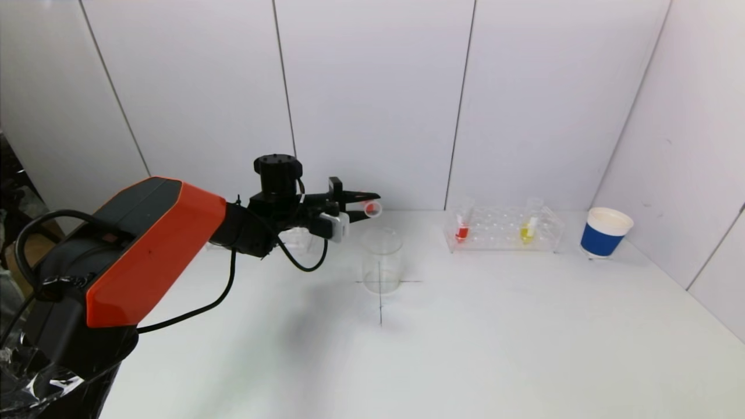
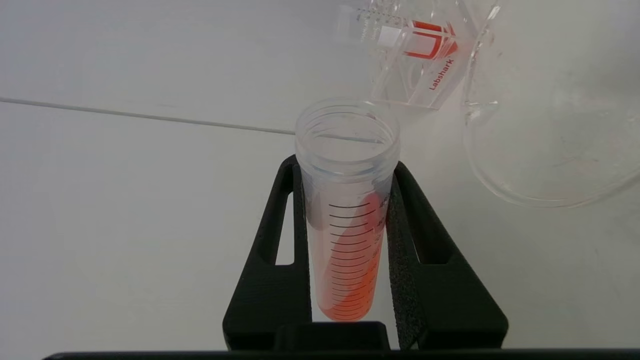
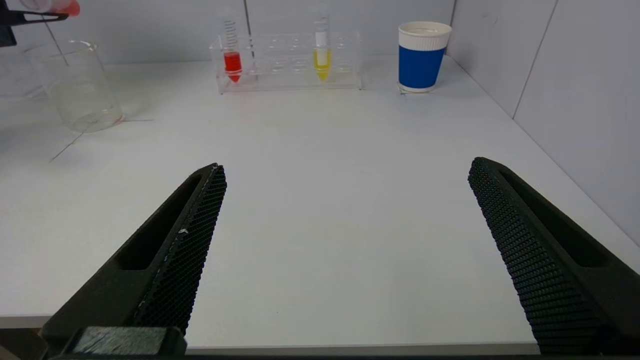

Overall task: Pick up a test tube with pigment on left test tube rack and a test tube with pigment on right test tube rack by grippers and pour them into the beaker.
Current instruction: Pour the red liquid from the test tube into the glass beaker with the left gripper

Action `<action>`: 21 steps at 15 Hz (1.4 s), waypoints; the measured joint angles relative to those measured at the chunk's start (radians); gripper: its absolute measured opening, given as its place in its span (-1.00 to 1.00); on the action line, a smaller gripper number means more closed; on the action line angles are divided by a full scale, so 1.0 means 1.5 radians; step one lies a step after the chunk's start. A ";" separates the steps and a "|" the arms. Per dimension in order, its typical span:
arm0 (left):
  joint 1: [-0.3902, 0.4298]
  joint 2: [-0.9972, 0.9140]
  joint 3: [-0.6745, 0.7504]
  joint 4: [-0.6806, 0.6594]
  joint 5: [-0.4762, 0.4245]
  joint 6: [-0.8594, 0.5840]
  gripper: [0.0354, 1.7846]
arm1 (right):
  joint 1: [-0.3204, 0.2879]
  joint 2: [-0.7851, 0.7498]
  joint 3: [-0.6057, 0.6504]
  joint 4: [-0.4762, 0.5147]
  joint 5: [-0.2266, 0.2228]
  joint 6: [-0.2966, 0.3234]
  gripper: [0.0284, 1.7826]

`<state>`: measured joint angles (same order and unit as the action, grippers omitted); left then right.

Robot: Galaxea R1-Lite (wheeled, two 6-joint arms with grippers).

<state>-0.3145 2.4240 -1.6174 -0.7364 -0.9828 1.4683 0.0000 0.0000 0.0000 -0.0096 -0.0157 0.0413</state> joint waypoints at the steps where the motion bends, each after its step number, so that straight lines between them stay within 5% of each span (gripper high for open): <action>1: 0.000 0.000 0.004 0.000 0.000 0.015 -0.52 | 0.000 0.000 0.000 0.000 0.000 0.000 0.98; 21: 0.000 -0.023 0.016 0.033 0.014 0.157 -0.52 | 0.000 0.000 0.000 0.000 0.000 0.000 0.98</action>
<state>-0.3145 2.3894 -1.5938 -0.6870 -0.9611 1.7038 0.0000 0.0000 0.0000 -0.0089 -0.0157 0.0413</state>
